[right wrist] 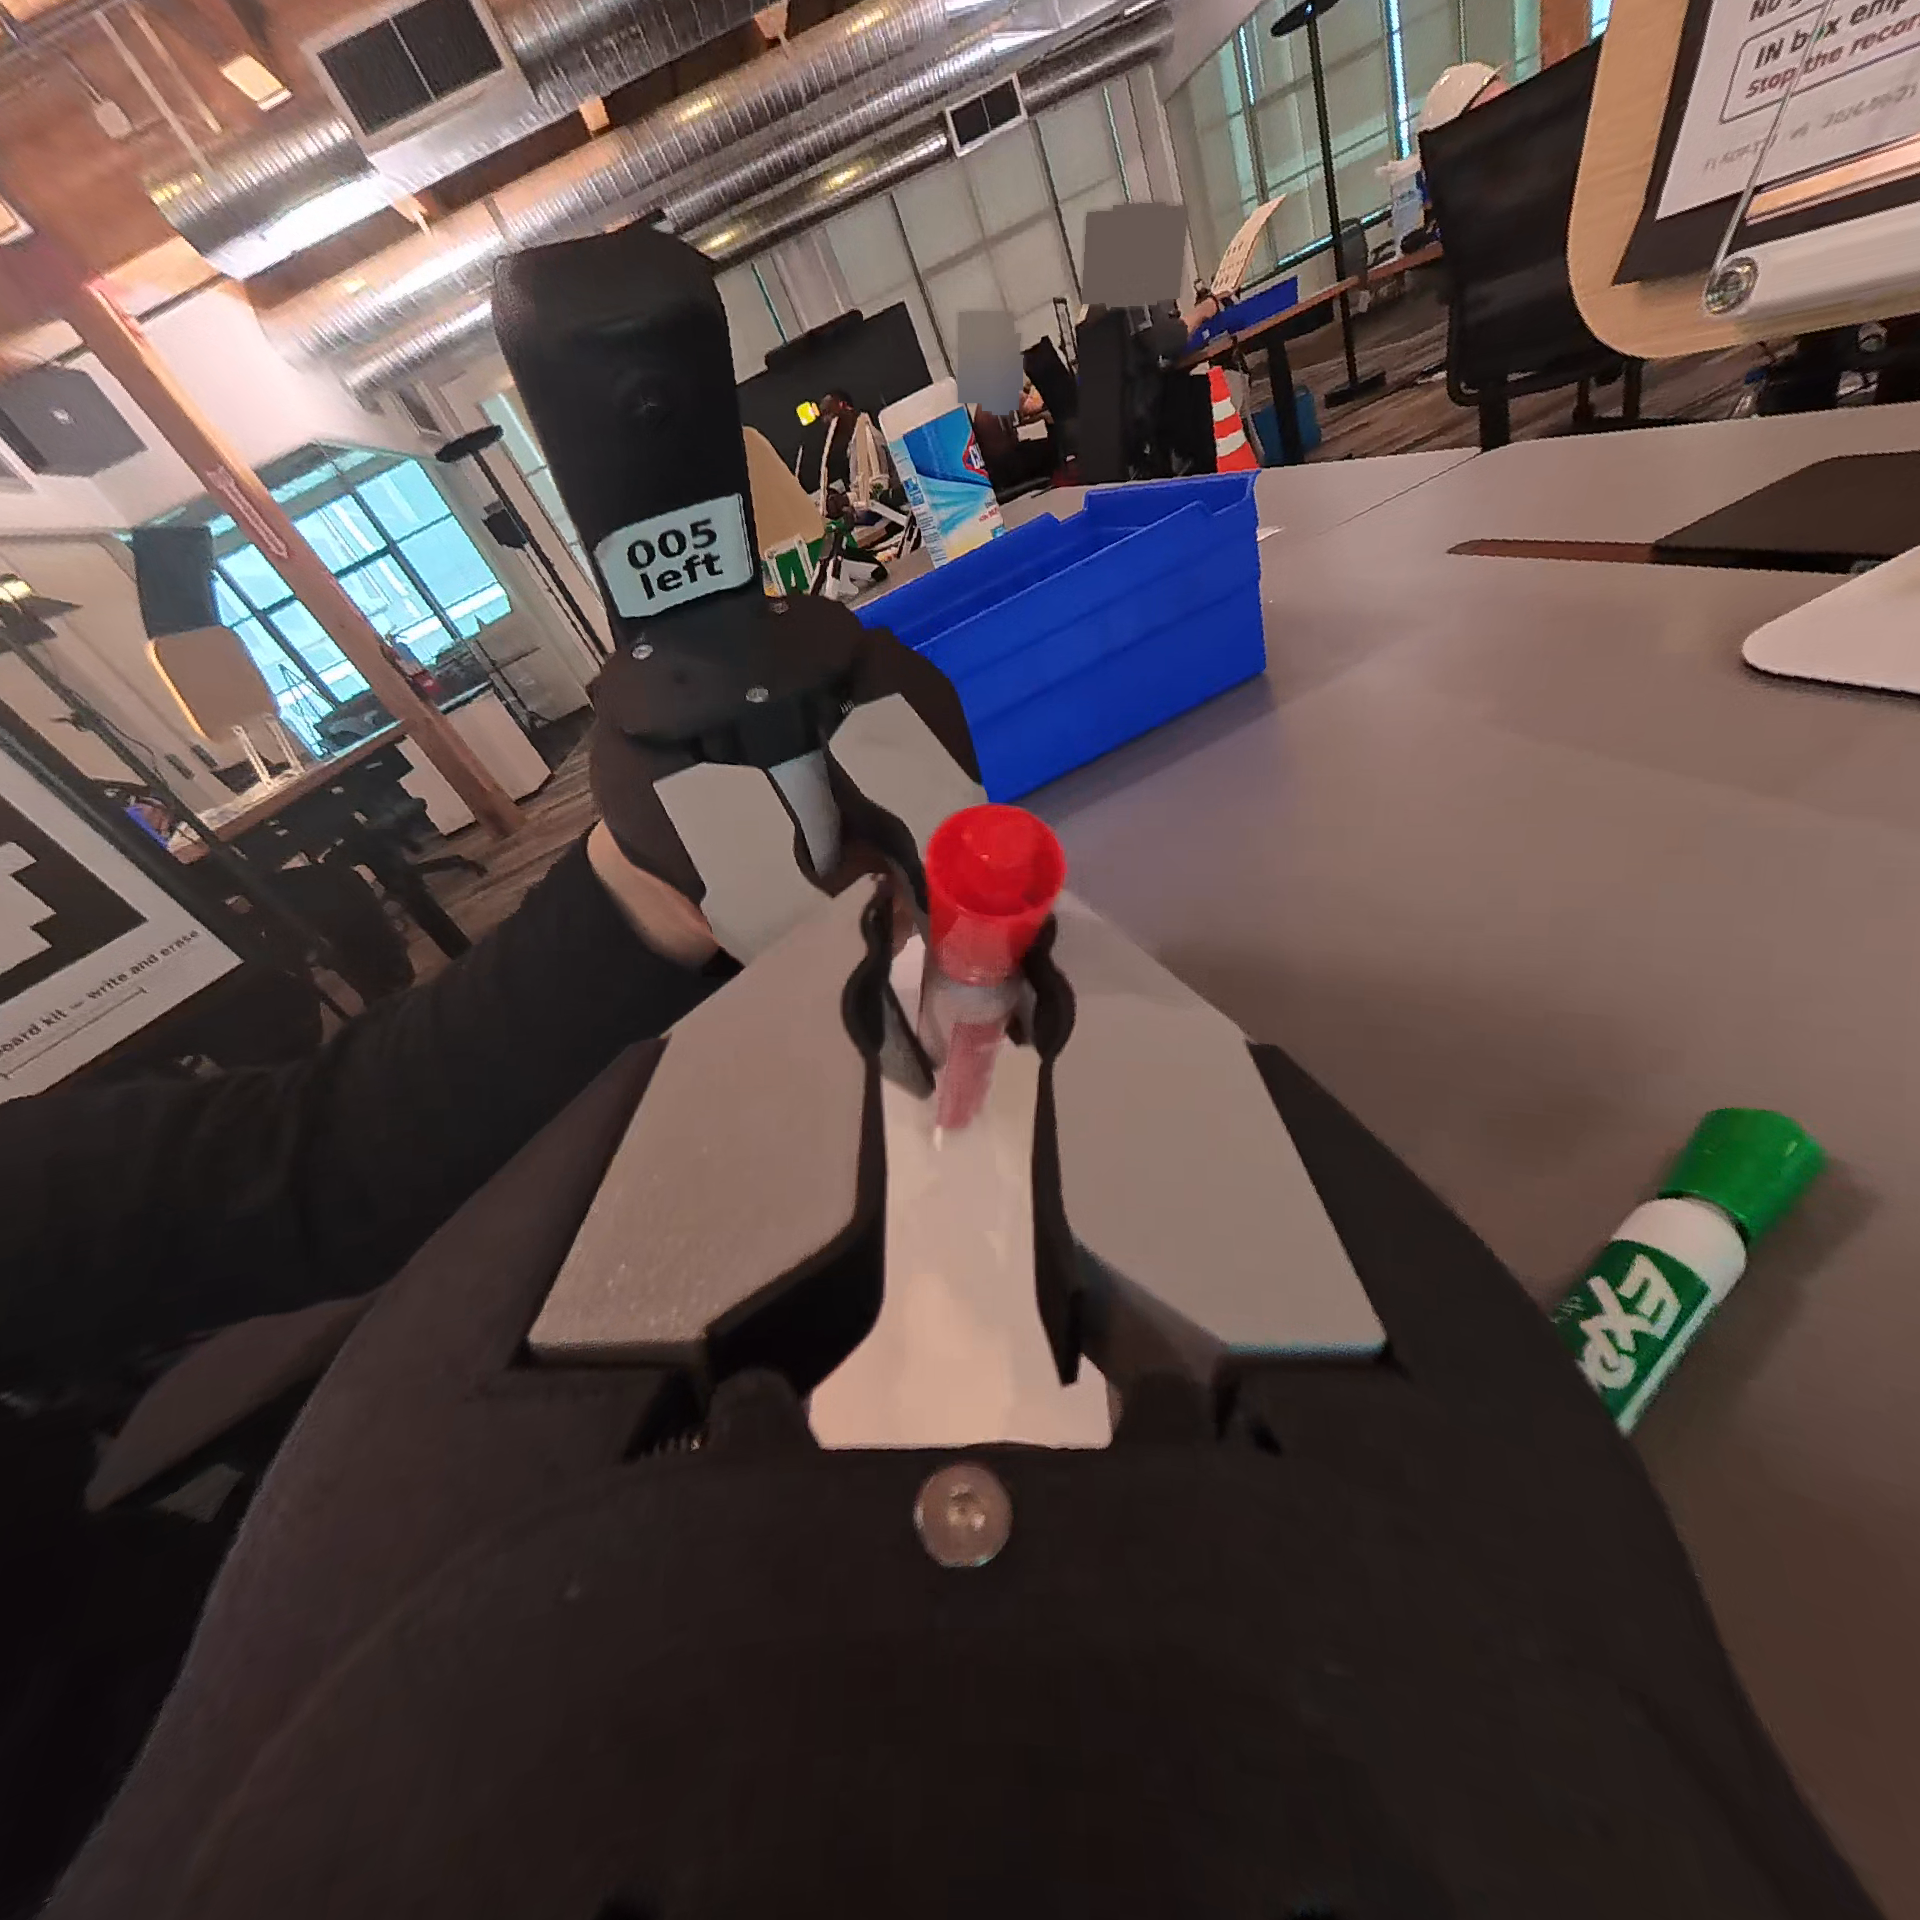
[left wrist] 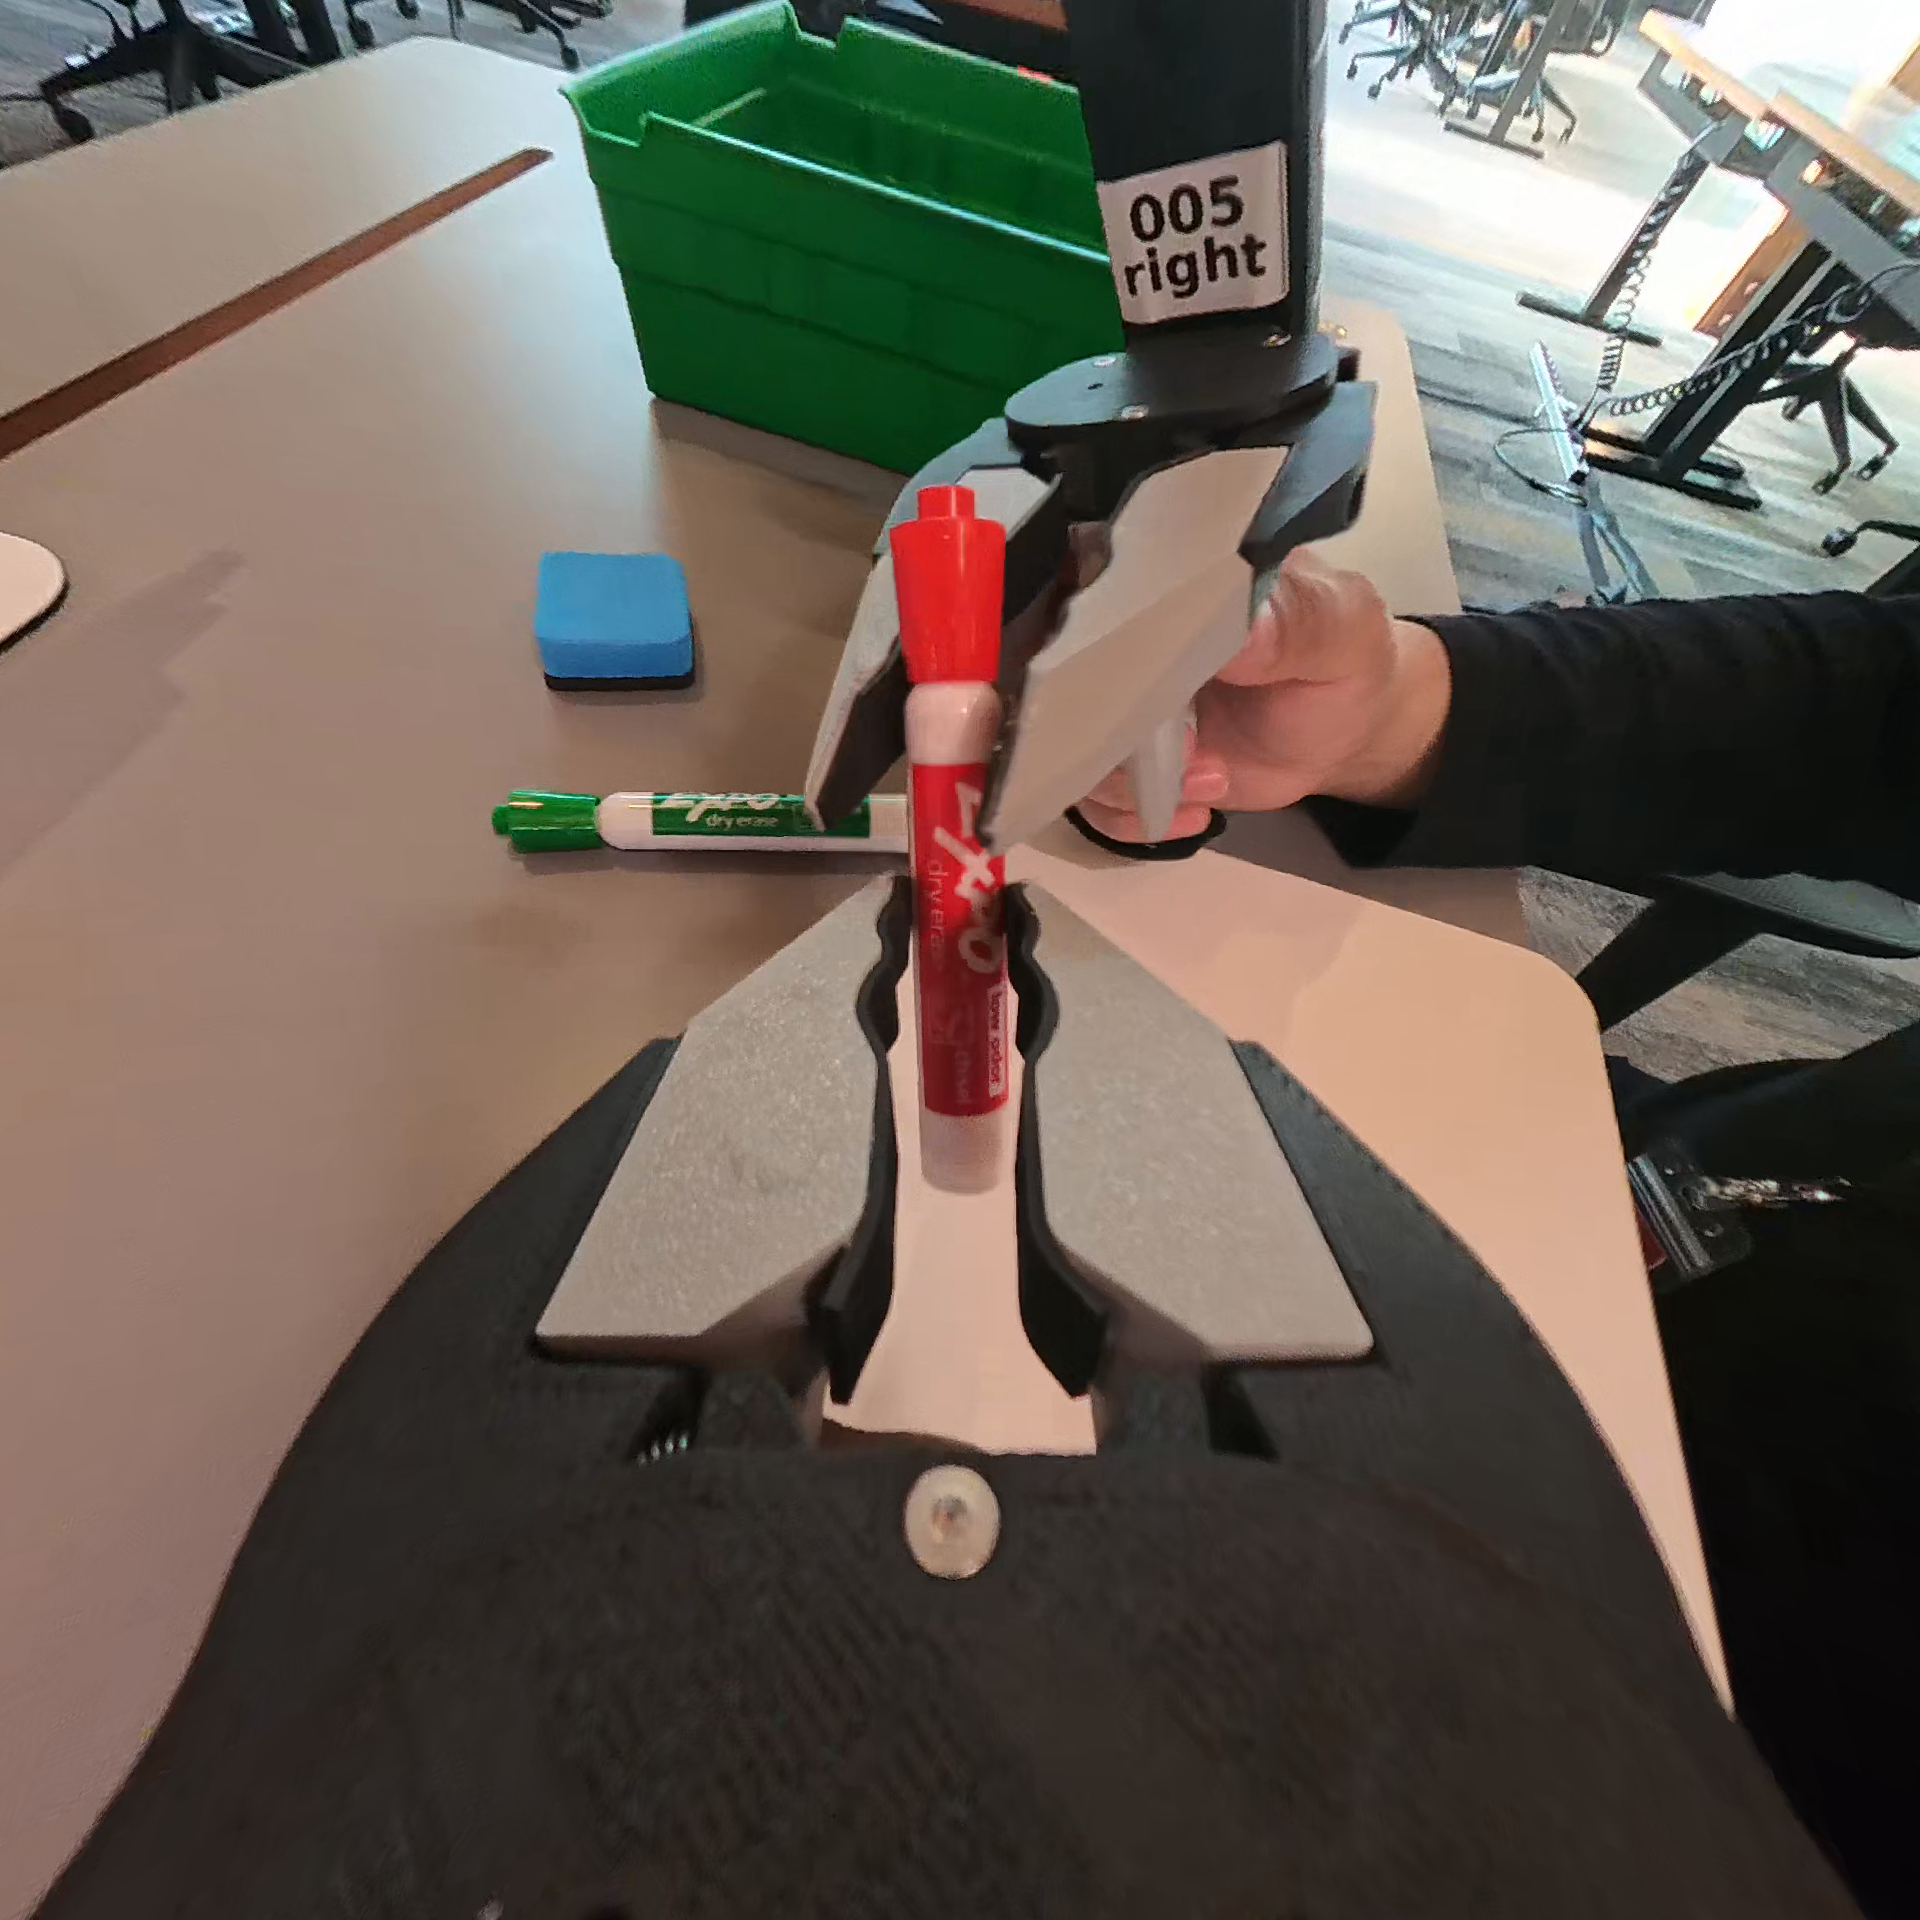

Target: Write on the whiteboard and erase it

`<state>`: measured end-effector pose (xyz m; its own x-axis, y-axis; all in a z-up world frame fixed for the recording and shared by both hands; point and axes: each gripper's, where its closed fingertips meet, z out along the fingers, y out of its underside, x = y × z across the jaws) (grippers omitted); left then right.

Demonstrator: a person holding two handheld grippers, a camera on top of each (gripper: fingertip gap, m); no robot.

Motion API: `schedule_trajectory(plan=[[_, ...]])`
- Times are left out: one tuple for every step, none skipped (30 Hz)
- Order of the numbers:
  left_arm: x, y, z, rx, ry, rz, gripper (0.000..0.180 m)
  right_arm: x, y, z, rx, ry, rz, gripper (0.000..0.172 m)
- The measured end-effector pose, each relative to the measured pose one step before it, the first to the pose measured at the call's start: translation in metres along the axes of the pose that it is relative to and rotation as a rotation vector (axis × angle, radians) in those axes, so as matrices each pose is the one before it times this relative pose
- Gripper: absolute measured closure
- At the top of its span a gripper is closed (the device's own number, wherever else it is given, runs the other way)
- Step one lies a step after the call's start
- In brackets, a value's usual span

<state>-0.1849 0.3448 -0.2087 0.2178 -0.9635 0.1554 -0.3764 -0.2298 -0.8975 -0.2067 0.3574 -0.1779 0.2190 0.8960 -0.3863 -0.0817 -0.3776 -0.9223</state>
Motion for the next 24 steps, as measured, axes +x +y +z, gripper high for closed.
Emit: schedule_trajectory(plan=[[0.00212, 0.00151, 0.00299, -0.0088, 0.0071, 0.0066, 0.165, -0.00129, -0.00052, 0.00039, 0.0048, -0.0055, -0.0015, 0.155], [0.00195, 0.00108, 0.00294, -0.0078, 0.0052, 0.0068, 0.165, -0.00157, 0.00055, 0.00063, -0.0041, -0.0086, -0.0014, 0.156], [0.00102, 0.00091, 0.00278, -0.0085, -0.0010, 0.0021, 0.165, 0.00062, 0.00167, 0.00046, -0.0134, 0.0086, -0.0074, 0.156], [0.00018, 0.00102, 0.00243, -0.0091, -0.0044, -0.0008, 0.165, 0.00128, 0.00167, 0.00030, -0.0124, 0.0166, -0.0194, 0.156], [-0.00066, 0.00076, 0.00197, -0.0062, -0.0078, 0.0016, 0.165, 0.00136, 0.00103, 0.00029, -0.0090, 0.0170, -0.0152, 0.156], [-0.00070, 0.00009, 0.00136, -0.0004, -0.0065, 0.0024, 0.164, 0.00086, 0.00018, 0.00016, -0.0033, 0.0128, -0.0103, 0.156], [-0.00053, -0.00040, 0.00092, 0.0043, -0.0021, -0.0006, 0.164, 0.00045, -0.00006, -0.00004, -0.0020, 0.0079, -0.0071, 0.156], [0.00019, -0.00038, 0.00073, 0.0057, 0.0036, -0.0036, 0.164, -0.00065, 0.00013, 0.00022, -0.0035, -0.0024, -0.0041, 0.156], [0.00148, -0.00042, 0.00098, 0.0069, 0.0115, -0.0063, 0.165, -0.00182, 0.00056, 0.00066, -0.0050, -0.0101, -0.0004, 0.156], [0.00269, -0.00044, 0.00143, 0.0079, 0.0193, -0.0092, 0.164, -0.00228, 0.00158, 0.00154, -0.0097, -0.0117, 0.0016, 0.156], [0.00278, -0.00025, 0.00213, 0.0056, 0.0177, -0.0093, 0.162, -0.00171, 0.00223, 0.00227, -0.0121, -0.0044, 0.0008, 0.156], [0.00160, 0.00065, 0.00298, -0.0010, 0.0094, -0.0090, 0.162, -0.00086, 0.00055, 0.00166, 0.0001, 0.0049, -0.0073, 0.156], [0.00140, 0.00154, 0.00331, -0.0066, 0.0075, -0.0041, 0.161, -0.00061, 0.00119, 0.00112, -0.0062, 0.0060, -0.0129, 0.156], [0.00039, 0.00135, 0.00280, -0.0056, 0.0016, 0.0006, 0.162, -0.00005, 0.00065, 0.00009, -0.0057, 0.0077, -0.0128, 0.155], [-0.00096, -0.00030, 0.00177, 0.0045, -0.0054, 0.0033, 0.162, 0.00112, -0.00016, -0.00057, -0.0008, 0.0092, -0.0078, 0.155], [-0.00035, -0.00098, 0.00082, 0.0092, 0.0000, 0.0011, 0.162, 0.00018, -0.00061, -0.00084, 0.0024, -0.0032, 0.0092, 0.155], [0.00067, -0.00140, 0.00025, 0.0127, 0.0086, -0.0080, 0.162, -0.00022, -0.00173, -0.00107, 0.0096, -0.0091, 0.0195, 0.155], [0.00097, -0.00162, -0.00008, 0.0141, 0.0121, -0.0161, 0.161, 0.00020, -0.00250, -0.00158, 0.0164, -0.0061, 0.0178, 0.156], [0.00102, -0.00096, -0.00016, 0.0078, 0.0125, -0.0163, 0.160, 0.00063, -0.00304, -0.00190, 0.0195, -0.0034, 0.0107, 0.157], [-0.00001, 0.00054, 0.00018, -0.0036, 0.0034, -0.0107, 0.157, -0.00009, -0.00332, -0.00203, 0.0189, -0.0062, 0.0093, 0.158], [-0.00128, 0.00176, 0.00055, -0.0118, -0.0076, -0.0008, 0.152, -0.00090, -0.00330, -0.00187, 0.0168, -0.0112, 0.0097, 0.158], [-0.00089, 0.00181, 0.00106, -0.0108, -0.0082, 0.0068, 0.148, -0.00106, -0.00283, -0.00149, 0.0137, -0.0091, 0.0076, 0.158], [0.00072, 0.00103, 0.00141, -0.0056, -0.0006, 0.0085, 0.148, -0.00092, -0.00260, -0.00098, 0.0124, -0.0039, 0.0012, 0.158], [0.00229, 0.00010, 0.00149, 0.0002, 0.0082, 0.0084, 0.151, -0.00215, -0.00180, -0.00029, 0.0084, -0.0086, -0.0072, 0.158]])
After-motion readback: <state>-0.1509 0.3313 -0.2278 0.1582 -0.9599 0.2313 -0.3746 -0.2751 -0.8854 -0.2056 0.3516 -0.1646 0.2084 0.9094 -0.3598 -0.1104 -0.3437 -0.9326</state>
